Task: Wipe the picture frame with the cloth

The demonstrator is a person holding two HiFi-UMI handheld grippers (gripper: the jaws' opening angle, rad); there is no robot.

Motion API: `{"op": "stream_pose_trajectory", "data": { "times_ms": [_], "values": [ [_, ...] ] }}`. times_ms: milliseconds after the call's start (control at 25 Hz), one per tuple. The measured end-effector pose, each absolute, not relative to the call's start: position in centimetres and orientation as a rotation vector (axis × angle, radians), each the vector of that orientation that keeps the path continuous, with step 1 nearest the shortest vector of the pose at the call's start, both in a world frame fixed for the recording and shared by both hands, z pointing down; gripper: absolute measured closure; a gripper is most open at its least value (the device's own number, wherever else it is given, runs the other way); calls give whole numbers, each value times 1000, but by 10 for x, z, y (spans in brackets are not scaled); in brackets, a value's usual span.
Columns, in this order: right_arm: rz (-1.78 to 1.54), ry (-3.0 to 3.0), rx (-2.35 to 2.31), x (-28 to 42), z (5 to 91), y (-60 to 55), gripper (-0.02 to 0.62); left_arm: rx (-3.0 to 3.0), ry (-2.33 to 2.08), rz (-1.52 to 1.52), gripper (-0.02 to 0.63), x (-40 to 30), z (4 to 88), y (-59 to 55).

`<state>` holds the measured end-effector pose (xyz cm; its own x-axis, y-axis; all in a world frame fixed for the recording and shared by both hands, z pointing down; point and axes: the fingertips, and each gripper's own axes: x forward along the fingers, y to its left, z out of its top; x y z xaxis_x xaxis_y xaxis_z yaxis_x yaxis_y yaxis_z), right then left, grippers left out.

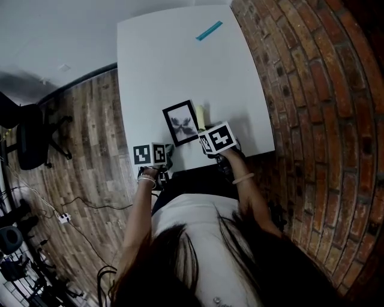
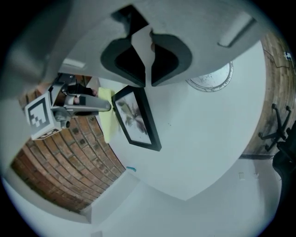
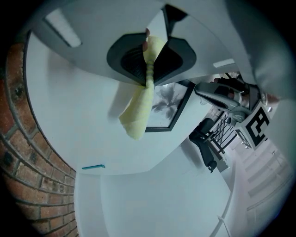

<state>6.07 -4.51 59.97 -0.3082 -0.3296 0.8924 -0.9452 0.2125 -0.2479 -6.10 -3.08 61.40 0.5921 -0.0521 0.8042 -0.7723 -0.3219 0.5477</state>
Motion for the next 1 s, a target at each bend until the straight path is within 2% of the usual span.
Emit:
{"op": "stream_pose_trajectory", "data": {
  "times_ms": [80, 320, 1000],
  "values": [
    [1091, -1774, 1191, 61, 600, -44, 555, 1755, -660, 843, 543, -60, 613, -29],
    [1097, -1777, 1195, 63, 601, -43, 555, 1759, -639, 859, 521, -56, 613, -26],
    [1086, -1783, 1168, 61, 599, -38, 555, 1741, -618, 854, 520, -54, 611, -25]
  ]
}}
